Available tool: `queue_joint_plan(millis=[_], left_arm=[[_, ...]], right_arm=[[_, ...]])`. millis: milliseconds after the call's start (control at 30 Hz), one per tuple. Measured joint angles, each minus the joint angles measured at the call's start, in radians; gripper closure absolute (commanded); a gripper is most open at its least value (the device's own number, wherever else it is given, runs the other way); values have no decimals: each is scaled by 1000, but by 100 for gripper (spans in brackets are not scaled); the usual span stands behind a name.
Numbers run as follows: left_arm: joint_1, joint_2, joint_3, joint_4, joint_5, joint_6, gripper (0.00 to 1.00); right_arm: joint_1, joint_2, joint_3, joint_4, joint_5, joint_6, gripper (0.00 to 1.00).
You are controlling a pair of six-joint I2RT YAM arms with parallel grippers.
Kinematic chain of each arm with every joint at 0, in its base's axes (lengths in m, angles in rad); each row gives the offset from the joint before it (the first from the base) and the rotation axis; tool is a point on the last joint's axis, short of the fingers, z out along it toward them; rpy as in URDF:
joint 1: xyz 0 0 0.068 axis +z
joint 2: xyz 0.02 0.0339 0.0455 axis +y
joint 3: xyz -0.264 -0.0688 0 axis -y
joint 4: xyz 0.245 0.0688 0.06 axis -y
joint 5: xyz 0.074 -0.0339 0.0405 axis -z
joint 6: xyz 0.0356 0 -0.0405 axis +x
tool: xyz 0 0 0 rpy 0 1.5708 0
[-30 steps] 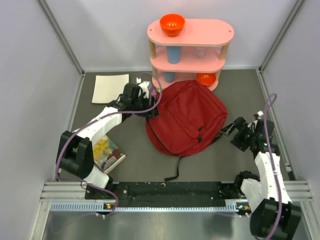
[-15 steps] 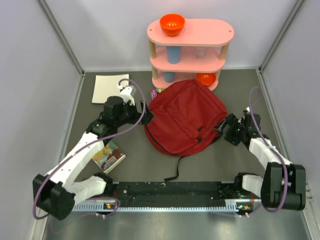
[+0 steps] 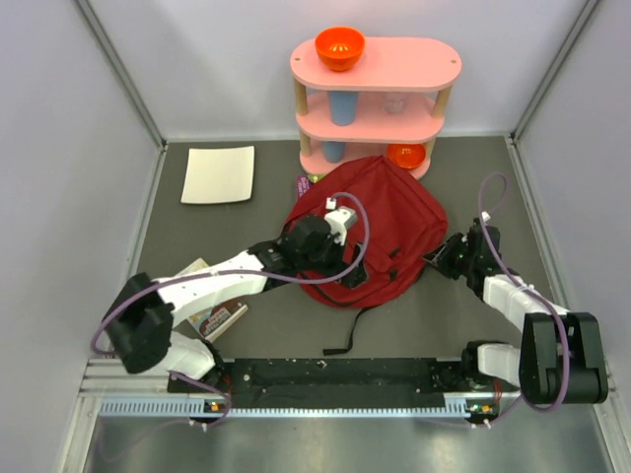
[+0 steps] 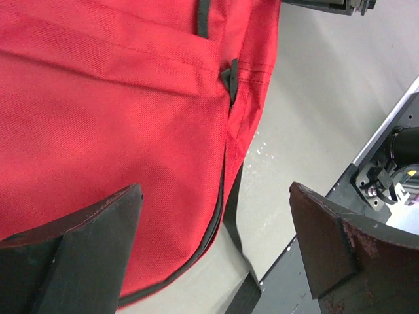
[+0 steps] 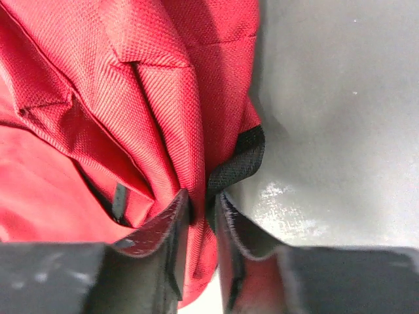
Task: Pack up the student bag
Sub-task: Unzip the student bag at the center of the board.
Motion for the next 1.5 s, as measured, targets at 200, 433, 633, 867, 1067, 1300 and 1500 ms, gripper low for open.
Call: queue_joint_plan(millis=[200, 433, 633, 867, 1067, 1300, 1500], left_arm=[[-65, 205, 115, 53, -1, -22, 12], [-127, 394, 246, 94, -10, -80, 28], [-161, 462, 272, 97, -29, -142, 50], [-168, 506, 299, 98, -59, -201, 54], [-168, 517, 306, 98, -107, -221, 50], [-174, 539, 330, 98, -148, -218, 54], [-174, 553, 333, 97, -152, -218, 73]], right_arm=[[0, -51, -47, 31, -17, 35, 100], [1, -187, -113, 21, -31, 63, 100], [1, -228, -114, -12, -31, 66, 100], [1, -264, -114, -48, -34, 67, 100], [1, -299, -112, -89, -40, 66, 100], [1, -353, -112, -117, -46, 66, 98], [1, -369, -112, -141, -47, 66, 98]])
